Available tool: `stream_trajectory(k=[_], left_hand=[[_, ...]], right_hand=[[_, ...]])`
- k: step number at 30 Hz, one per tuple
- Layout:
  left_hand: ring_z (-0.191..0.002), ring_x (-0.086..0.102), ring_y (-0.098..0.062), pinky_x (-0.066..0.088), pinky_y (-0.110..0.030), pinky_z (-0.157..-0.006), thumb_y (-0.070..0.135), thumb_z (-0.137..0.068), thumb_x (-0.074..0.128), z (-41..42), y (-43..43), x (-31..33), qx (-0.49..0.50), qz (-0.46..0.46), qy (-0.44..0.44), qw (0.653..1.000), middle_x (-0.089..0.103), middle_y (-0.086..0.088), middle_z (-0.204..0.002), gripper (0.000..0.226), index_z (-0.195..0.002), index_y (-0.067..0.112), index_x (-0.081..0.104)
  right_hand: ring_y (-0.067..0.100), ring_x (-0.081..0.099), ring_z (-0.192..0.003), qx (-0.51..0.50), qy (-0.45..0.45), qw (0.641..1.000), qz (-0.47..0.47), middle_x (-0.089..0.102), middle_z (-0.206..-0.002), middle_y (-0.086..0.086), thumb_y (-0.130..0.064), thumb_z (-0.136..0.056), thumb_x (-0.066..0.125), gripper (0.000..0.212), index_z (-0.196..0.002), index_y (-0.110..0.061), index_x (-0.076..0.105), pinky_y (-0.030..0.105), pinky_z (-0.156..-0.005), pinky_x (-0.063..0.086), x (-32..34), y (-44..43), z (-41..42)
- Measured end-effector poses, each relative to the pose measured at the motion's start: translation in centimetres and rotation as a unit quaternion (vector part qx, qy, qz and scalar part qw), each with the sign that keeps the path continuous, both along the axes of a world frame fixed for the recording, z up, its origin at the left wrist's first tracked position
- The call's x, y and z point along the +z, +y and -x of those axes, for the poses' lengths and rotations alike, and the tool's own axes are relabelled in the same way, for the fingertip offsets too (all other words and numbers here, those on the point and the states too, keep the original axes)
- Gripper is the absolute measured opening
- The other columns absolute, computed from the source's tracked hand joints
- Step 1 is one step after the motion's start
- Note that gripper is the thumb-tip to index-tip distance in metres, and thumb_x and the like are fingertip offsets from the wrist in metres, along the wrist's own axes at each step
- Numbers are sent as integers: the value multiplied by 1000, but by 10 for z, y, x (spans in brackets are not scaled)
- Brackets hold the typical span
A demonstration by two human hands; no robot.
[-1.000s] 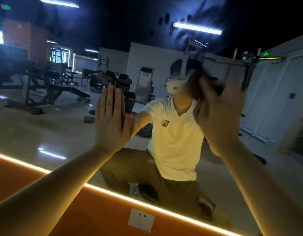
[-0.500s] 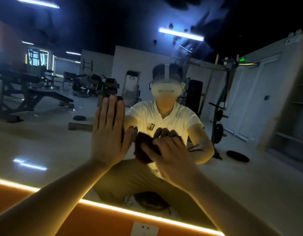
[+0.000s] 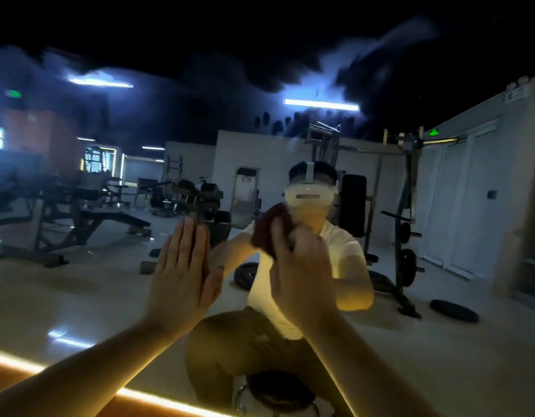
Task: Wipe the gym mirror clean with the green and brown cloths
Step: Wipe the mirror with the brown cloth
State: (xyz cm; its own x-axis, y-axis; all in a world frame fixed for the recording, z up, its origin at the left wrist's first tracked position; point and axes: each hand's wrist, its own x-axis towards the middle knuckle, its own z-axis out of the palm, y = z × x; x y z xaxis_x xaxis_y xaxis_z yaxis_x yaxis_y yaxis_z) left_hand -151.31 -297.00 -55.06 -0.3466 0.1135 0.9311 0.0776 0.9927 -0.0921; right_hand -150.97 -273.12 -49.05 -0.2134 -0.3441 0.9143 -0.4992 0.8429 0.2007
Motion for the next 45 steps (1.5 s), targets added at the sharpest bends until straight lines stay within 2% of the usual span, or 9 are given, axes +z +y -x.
stream_trajectory(k=[4, 7, 12, 18, 22, 28, 32, 37, 45], left_hand=[[-159, 4, -37, 26, -61, -123, 57, -106, 24, -18, -8, 10, 41, 39, -56, 997, 4, -25, -170, 82, -163, 0, 10], [-160, 0, -34, 22, -58, -125, 64, -104, 24, -26, -12, 14, 55, 45, -84, 994, 1, -22, -171, 87, -164, 2, 8], [-160, 5, -32, 19, -54, -126, 68, -100, 35, -37, -6, 15, 12, 10, -73, 997, 6, -17, -172, 91, -165, 7, 13], [-153, 26, -26, 29, -51, -123, 51, -93, 46, -53, -40, 32, -59, 61, -69, 994, 23, -8, -169, 83, -164, 15, 21], [-143, 34, -31, 29, -45, -116, 31, -89, 48, -59, -66, 73, -55, 63, -20, 996, 36, -15, -159, 72, -156, 10, 33], [-144, 37, -41, 33, -58, -118, 49, -105, 18, -49, -70, 146, -57, 29, 17, 998, 39, -25, -157, 71, -156, 3, 37], [-152, 28, -41, 27, -61, -121, 44, -99, 34, -25, -59, 196, -38, 51, 62, 996, 26, -24, -165, 73, -158, 1, 31], [-159, 8, -35, 11, -53, -129, 58, -105, 22, 1, -59, 242, -22, 48, 97, 994, 10, -22, -170, 82, -162, 0, 16], [-160, -2, -29, 10, -52, -129, 57, -106, 20, 29, -73, 239, -46, 76, 132, 987, 0, -19, -172, 82, -163, -1, 6]], right_hand=[[29, 58, -96, 3, 18, 977, -213, 56, -104, 10, -36, -102, 37, 47, -139, -14, 54, 45, -84, 50, 24, 35, -17], [17, 59, -79, -54, 65, 992, -98, 60, -90, 0, -46, -108, 36, 38, -117, -20, 63, 30, -66, 45, 68, 95, -11], [44, 54, -99, -110, 31, 978, 172, 48, -124, 28, -25, -103, 53, 54, -152, -7, 38, 48, -76, 48, 84, 117, -4], [18, 65, -83, 8, -45, 961, 273, 56, -87, -13, -46, -109, 42, 19, -101, -31, 51, 22, -57, 45, 75, -12, -6], [50, 63, -95, 68, 17, 985, 158, 65, -103, 30, -32, -98, 28, 43, -117, -11, 60, 62, -81, 52, 59, -103, -25], [30, 63, -98, -43, 71, 989, -122, 59, -116, 16, -20, -95, 53, 52, -144, -5, 50, 42, -85, 54, 80, -94, -5], [34, 61, -75, -172, 99, 980, 6, 55, -112, 23, -19, -88, 67, 63, -144, -4, 44, 42, -65, 56, 146, 15, 1], [42, 56, -75, -233, 77, 937, 250, 47, -117, 29, -26, -104, 44, 46, -142, 0, 43, 48, -67, 52, 188, 110, 0], [29, 60, -101, -131, 83, 938, 309, 43, -137, 20, -32, -95, 41, 68, -158, -7, 31, 40, -86, 57, 186, -98, 11]])
